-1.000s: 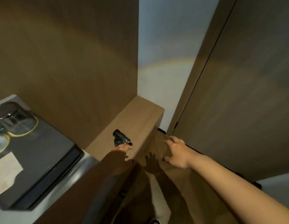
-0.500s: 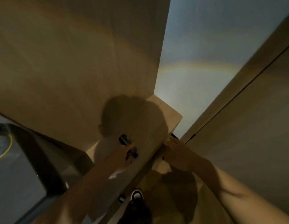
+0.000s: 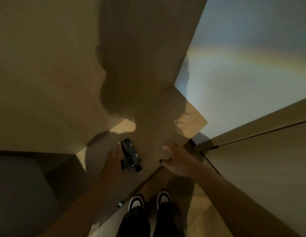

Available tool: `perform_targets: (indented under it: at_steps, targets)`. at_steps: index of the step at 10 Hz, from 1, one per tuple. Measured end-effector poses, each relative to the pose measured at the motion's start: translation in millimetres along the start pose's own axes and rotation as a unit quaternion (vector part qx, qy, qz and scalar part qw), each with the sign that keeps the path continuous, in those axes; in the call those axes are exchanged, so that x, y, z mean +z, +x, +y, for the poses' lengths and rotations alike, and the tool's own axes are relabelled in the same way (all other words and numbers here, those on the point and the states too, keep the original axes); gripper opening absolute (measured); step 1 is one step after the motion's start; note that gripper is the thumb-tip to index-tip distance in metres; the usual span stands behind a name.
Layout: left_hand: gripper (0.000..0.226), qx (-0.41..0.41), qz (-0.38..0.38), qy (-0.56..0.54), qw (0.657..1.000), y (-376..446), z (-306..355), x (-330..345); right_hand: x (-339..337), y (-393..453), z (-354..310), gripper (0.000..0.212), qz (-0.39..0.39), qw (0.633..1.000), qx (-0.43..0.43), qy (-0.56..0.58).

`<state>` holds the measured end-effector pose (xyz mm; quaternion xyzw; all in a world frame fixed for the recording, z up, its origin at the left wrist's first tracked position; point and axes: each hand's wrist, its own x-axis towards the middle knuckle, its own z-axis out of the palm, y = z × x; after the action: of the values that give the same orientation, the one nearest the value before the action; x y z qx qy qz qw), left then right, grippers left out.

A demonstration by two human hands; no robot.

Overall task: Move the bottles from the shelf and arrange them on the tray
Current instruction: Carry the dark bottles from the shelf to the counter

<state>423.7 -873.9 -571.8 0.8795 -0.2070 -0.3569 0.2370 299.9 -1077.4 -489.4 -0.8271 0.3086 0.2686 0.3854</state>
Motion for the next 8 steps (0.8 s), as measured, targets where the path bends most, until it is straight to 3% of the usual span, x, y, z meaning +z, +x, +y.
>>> perform_targets:
  at_steps: [1, 3, 5, 7, 8]
  targets:
    - [0.095, -0.033, 0.071, -0.057, 0.995, 18.2, -24.5, 29.4, 4.6, 32.7, 9.2, 0.059, -0.021, 0.999, 0.011, 0.042]
    - [0.123, -0.120, 0.084, -0.152, 0.978, 24.0, -46.8, 67.5, 25.9, 78.9, 29.6, 0.056, -0.037, 0.998, 0.022, 0.040]
    - [0.102, -0.159, 0.197, -0.226, 0.941, 27.6, -65.1, 100.8, 67.0, 103.6, 53.7, 0.052, -0.064, 0.997, 0.011, 0.027]
    - [0.082, -0.199, 0.278, -0.285, 0.896, 35.0, -75.6, 134.8, 106.3, 107.0, 90.5, 0.046, -0.003, 0.994, 0.049, 0.098]
    - [0.072, -0.184, 0.300, -0.294, 0.889, 43.8, -76.5, 137.9, 117.9, 103.0, 111.4, 0.036, 0.041, 0.988, 0.046, 0.145]
